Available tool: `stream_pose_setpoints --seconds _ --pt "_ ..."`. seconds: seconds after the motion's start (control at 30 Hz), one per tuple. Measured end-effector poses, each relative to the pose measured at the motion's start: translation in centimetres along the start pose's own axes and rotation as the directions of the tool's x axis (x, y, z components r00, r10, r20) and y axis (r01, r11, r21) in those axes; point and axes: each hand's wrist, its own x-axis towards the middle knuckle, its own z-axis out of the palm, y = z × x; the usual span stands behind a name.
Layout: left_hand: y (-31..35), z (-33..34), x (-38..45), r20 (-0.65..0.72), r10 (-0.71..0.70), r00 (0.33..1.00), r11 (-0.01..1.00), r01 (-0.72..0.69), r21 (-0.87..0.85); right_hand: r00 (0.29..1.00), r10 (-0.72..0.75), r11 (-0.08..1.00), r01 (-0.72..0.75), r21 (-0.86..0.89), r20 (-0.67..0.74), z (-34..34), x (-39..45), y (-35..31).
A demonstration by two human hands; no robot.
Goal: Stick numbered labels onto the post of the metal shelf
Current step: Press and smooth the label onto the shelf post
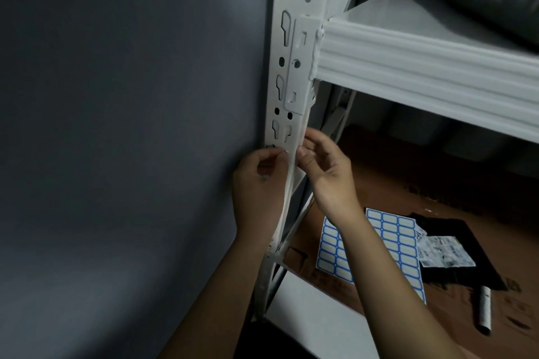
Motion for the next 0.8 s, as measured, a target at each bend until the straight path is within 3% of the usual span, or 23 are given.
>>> stream_pose_setpoints --seconds 0.8 --pt "0.38 0.82 0.02 -0.006 -0.131 0.991 0.983 0.129 -0.134 1.0 -0.009 0.999 0.008 0.031 0.004 0.1 -0.02 -0.06"
